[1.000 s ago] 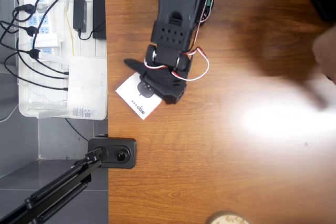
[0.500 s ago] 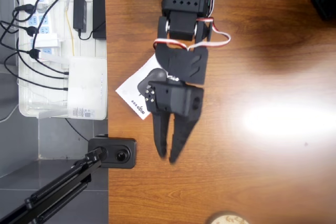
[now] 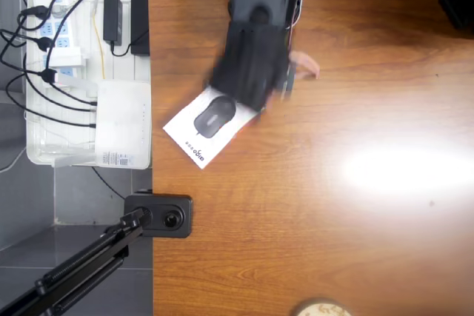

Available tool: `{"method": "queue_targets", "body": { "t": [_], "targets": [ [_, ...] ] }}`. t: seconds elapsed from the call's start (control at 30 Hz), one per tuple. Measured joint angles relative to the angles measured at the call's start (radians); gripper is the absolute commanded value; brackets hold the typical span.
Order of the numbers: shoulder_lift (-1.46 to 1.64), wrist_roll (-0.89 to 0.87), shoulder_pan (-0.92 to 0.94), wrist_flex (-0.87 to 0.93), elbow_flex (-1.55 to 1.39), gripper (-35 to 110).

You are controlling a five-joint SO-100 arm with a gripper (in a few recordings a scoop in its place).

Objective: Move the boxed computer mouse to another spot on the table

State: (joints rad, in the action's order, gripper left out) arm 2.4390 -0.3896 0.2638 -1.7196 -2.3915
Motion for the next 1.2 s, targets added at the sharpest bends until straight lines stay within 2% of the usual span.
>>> {"method": "queue_targets", "body": {
  "t": [0.17, 0.53, 1.0, 1.2],
  "targets": [
    [0.25, 0.137, 0.086, -0.046, -0.202, 0],
    [0.379, 0.083, -0.101, -0.046, -0.229, 0],
    [0.65, 0.179, -0.083, -0.048, -0.371, 0],
    [0.667, 0.186, -0.083, -0.048, -0.41, 0]
  ]
}}
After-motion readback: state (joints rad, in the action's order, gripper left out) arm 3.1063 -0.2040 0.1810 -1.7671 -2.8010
